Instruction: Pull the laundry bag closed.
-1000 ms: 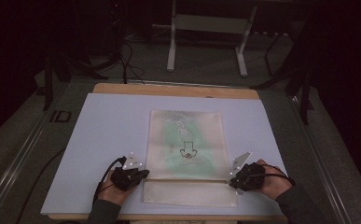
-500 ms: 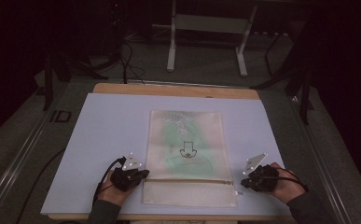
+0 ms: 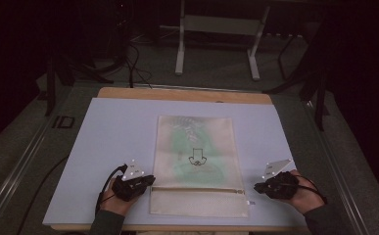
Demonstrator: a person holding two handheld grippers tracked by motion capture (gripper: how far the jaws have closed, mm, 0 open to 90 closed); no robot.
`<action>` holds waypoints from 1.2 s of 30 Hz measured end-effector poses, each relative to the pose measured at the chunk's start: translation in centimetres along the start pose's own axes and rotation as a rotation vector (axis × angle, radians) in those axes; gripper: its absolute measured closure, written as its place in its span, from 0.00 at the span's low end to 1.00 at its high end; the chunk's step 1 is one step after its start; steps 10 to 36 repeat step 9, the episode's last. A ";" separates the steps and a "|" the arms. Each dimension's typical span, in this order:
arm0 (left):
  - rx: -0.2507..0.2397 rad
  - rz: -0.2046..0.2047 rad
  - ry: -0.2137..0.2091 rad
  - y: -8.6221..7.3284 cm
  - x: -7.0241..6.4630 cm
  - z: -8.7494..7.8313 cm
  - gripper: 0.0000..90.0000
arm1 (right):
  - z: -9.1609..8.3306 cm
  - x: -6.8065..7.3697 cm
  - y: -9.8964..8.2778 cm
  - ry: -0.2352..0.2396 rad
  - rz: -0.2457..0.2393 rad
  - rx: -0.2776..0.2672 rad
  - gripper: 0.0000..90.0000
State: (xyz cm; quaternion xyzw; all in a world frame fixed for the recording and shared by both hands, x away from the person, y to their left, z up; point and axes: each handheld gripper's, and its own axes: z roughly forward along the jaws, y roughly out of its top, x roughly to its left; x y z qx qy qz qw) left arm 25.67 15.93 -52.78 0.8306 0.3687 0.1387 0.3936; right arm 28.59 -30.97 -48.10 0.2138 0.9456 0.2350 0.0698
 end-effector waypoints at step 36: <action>0.015 -0.077 0.080 -0.5 1.4 -0.4 0.92 | 0.8 0.0 -2.0 -0.002 0.069 -0.081 0.91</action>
